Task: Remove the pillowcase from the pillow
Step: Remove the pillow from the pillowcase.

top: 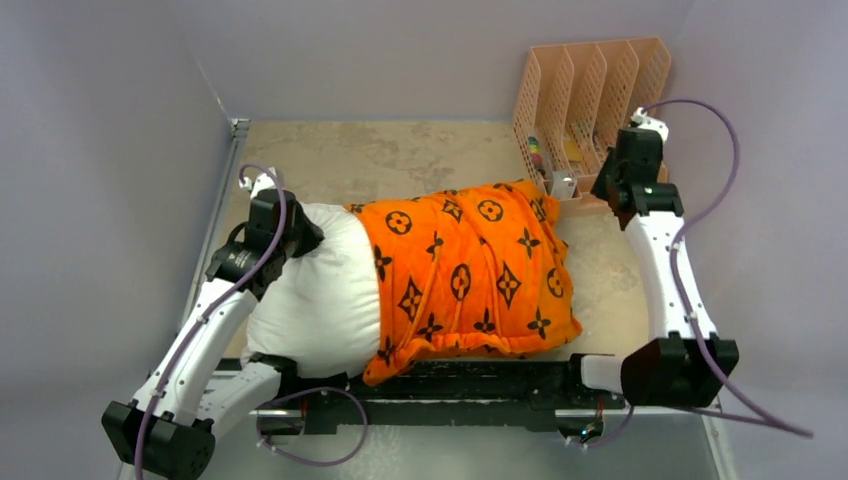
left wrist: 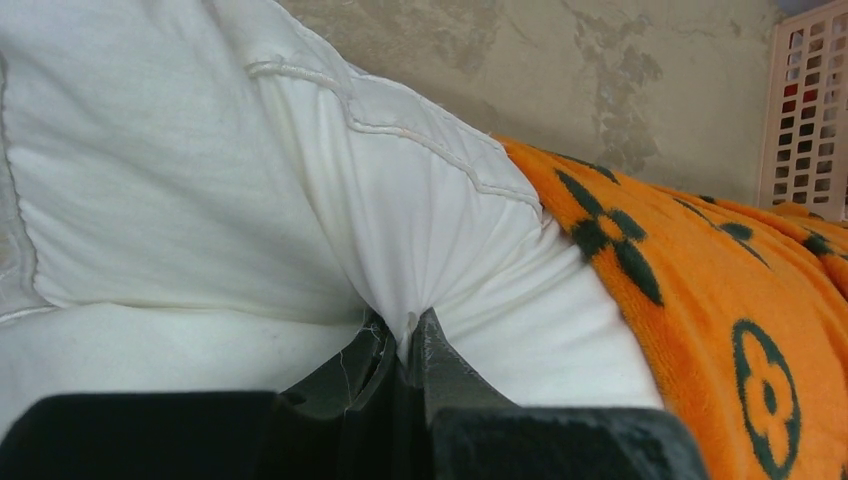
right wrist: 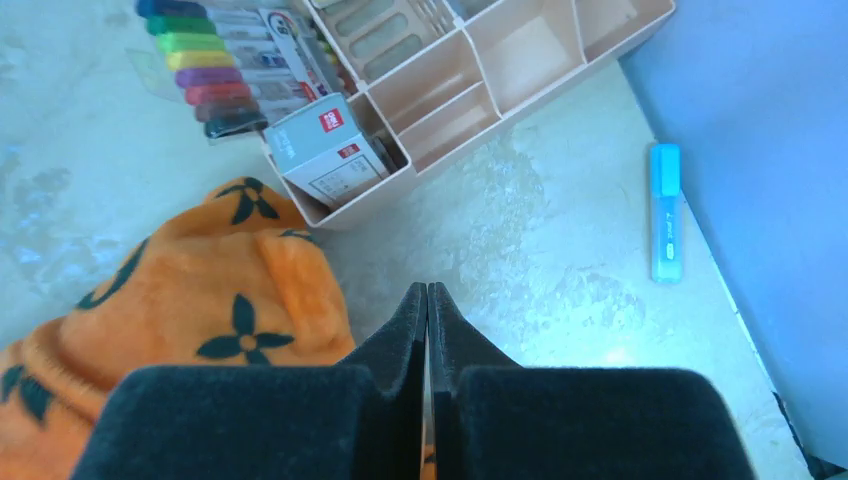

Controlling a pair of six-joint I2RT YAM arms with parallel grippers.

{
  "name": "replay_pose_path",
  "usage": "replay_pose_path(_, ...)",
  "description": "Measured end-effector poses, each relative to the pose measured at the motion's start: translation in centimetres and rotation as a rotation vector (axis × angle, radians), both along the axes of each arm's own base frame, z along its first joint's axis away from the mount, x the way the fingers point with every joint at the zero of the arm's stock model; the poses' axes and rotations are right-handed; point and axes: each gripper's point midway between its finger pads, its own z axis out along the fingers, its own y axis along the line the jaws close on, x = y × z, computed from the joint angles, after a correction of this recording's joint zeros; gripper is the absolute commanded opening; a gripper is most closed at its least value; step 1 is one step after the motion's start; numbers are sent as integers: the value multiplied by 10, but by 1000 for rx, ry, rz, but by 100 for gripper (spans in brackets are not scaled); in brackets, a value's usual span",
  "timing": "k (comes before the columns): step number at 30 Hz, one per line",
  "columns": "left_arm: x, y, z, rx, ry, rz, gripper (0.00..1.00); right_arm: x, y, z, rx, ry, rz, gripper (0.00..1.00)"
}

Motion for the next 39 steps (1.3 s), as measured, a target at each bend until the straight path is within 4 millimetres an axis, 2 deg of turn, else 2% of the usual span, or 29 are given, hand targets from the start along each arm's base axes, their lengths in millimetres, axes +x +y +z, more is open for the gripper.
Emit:
replay_pose_path(1,0,0,1,-1,-3,0,0,-6,-14,9,-4,-20,-40,0)
replay_pose_path(2,0,0,1,-2,-4,-2,0,-9,-12,17,5,-35,-30,2)
replay_pose_path(3,0,-1,1,-3,-4,-6,0,-9,2,23,34,-52,26,16)
replay_pose_path(5,0,-3,2,-6,-10,-20,0,-6,43,30,109,-78,176,39)
replay_pose_path(6,1,-4,3,-7,-13,-29,0,-6,63,30,144,-76,242,45)
replay_pose_path(11,0,-10,6,-8,-25,-86,0,-19,189,39,239,-22,638,62)
replay_pose_path(15,0,-15,6,2,-27,-123,0,-36,280,42,239,8,873,65)
replay_pose_path(19,0,-17,7,5,-34,-140,0,-67,351,33,250,65,1057,65)
replay_pose_path(23,0,-20,9,3,-42,-154,0,-82,411,26,251,91,1163,66)
replay_pose_path(25,0,-20,10,-1,-46,-159,0,-86,434,19,233,111,1185,66)
replay_pose_path(28,-3,-23,13,-6,-57,-176,0,-76,454,2,163,130,1160,62)
replay_pose_path(29,-4,-23,15,-9,-64,-179,0,-69,456,-4,128,136,1135,53)
replay_pose_path(30,-5,-23,17,-11,-70,-181,0,-61,456,-13,92,144,1105,39)
replay_pose_path(32,-7,-24,19,-13,-77,-184,0,-51,450,-28,31,163,1058,20)
replay_pose_path(33,-7,-24,19,-13,-78,-184,0,-47,445,-34,-2,172,1033,6)
replay_pose_path(34,-8,-23,19,-13,-77,-184,0,-43,439,-39,-29,177,1015,0)
replay_pose_path(39,-10,-24,14,-15,-68,-183,0,-26,407,-45,-105,171,917,0)
